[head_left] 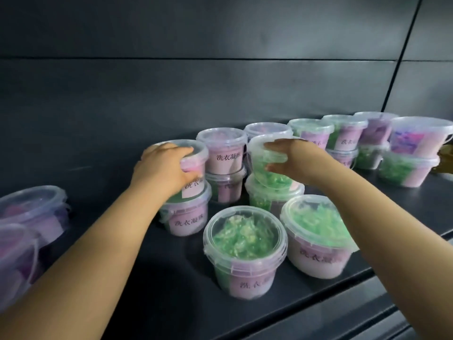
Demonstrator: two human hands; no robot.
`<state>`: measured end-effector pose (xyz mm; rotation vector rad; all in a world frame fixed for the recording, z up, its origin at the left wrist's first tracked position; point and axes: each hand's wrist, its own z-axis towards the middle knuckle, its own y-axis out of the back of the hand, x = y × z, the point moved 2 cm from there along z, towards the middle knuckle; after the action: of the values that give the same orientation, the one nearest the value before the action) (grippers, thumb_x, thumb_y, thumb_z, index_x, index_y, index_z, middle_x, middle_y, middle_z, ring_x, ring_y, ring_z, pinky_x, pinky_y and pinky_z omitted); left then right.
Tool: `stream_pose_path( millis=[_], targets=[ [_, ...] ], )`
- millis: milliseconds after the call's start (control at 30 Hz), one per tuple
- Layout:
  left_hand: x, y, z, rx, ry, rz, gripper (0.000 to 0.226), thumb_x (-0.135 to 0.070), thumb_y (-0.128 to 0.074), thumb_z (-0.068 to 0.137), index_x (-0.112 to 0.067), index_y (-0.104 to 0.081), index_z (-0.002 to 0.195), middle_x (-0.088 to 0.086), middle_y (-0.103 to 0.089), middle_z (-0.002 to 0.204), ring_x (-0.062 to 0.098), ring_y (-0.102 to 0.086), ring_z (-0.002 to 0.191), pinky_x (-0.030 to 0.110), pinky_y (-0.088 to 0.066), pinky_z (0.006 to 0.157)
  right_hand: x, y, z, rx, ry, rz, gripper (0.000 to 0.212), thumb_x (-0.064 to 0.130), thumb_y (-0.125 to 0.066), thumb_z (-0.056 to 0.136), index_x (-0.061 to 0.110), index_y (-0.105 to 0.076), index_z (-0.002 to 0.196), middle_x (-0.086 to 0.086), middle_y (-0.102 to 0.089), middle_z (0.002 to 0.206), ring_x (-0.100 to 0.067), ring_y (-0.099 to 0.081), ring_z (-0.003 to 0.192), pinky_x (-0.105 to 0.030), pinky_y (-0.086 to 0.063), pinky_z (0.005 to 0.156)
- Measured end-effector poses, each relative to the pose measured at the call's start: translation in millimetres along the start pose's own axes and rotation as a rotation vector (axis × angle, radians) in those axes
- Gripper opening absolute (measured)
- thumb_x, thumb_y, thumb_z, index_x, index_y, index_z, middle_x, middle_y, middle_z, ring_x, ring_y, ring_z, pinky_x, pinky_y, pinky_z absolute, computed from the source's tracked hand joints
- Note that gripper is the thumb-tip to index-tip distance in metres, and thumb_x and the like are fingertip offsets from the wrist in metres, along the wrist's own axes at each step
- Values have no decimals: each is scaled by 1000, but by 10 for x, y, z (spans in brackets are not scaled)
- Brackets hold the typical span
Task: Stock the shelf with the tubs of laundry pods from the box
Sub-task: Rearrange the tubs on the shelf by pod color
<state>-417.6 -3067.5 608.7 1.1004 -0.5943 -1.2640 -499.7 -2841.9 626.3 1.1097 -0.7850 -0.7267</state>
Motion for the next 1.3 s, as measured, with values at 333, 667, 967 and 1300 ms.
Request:
stream_pose_path(
  millis=[333, 667, 967, 1300],
  targets=[
    [208, -122, 297, 16, 91, 53, 69, -51, -65, 76, -33, -40, 138, 1, -36, 147, 31, -27, 135, 43, -30, 109, -23, 21, -28, -1, -210, -145, 49, 38, -49, 91, 26, -37, 137, 0, -43, 142, -27, -41, 128, -51, -29, 106],
    [212, -159, 418, 15, 125, 32, 70, -51, -65, 77, -32, -39, 139, 0, -32, 149, 28, -21, 138, 50, -22, 112, -171, 63, 4, 4, -305, -233, 47, 41, -45, 91, 20, -39, 133, -5, -43, 138, -29, -38, 128, -55, -24, 107],
    [-489, 146, 468, -160, -284, -54, 74, -52, -62, 77, -23, -36, 141, 3, -27, 152, 18, -12, 143, 29, -5, 114, -190, 498, 539, -78, -118, -12, 61, 53, -56, 84, 11, -49, 129, -11, -48, 136, -29, -44, 125, -37, -37, 104],
    [-611, -104, 1323, 651, -151, 39, 85, -57, -61, 75, -25, -25, 144, -2, -26, 151, 17, -30, 137, 26, -25, 109, -461, 206, 1483, 562, -145, 116, 85, 54, -63, 72, 12, -35, 140, -7, -34, 148, -25, -28, 138, -37, -20, 114]
  ],
)
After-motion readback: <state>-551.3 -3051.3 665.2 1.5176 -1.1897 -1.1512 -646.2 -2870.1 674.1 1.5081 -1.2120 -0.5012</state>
